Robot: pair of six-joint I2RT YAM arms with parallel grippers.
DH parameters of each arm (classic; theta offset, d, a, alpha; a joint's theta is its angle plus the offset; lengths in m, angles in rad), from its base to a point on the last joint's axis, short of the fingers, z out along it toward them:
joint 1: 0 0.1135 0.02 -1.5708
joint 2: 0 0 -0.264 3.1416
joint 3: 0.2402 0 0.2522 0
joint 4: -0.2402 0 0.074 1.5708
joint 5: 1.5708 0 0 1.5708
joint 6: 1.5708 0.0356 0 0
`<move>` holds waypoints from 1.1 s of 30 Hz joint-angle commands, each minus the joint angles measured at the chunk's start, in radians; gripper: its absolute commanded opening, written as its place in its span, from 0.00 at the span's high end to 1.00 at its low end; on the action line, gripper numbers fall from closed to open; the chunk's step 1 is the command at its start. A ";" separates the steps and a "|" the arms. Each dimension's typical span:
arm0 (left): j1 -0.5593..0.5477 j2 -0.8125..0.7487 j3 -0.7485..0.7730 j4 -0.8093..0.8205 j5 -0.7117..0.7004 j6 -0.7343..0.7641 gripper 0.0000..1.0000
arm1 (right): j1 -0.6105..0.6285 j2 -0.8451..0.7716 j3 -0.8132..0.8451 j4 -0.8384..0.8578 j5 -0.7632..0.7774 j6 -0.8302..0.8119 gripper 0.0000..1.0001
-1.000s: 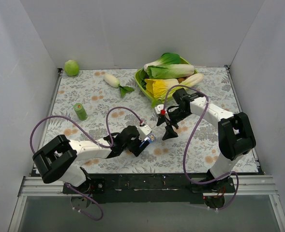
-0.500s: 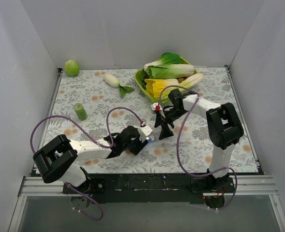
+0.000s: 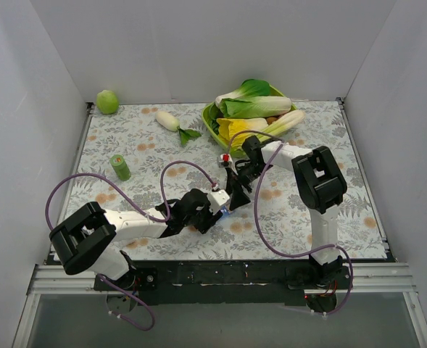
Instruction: Sort the pills into containers
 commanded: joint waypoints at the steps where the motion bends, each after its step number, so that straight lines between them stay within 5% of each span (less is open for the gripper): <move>1: -0.005 -0.021 -0.010 0.003 0.022 0.015 0.87 | 0.016 0.018 0.032 0.035 -0.042 0.066 0.07; 21: 0.007 0.016 0.009 -0.042 0.008 -0.002 1.00 | 0.036 -0.075 -0.006 -0.144 -0.091 -0.155 0.30; 33: 0.020 0.028 0.023 -0.051 0.017 -0.007 1.00 | 0.036 -0.129 -0.156 -0.091 0.010 -0.090 0.39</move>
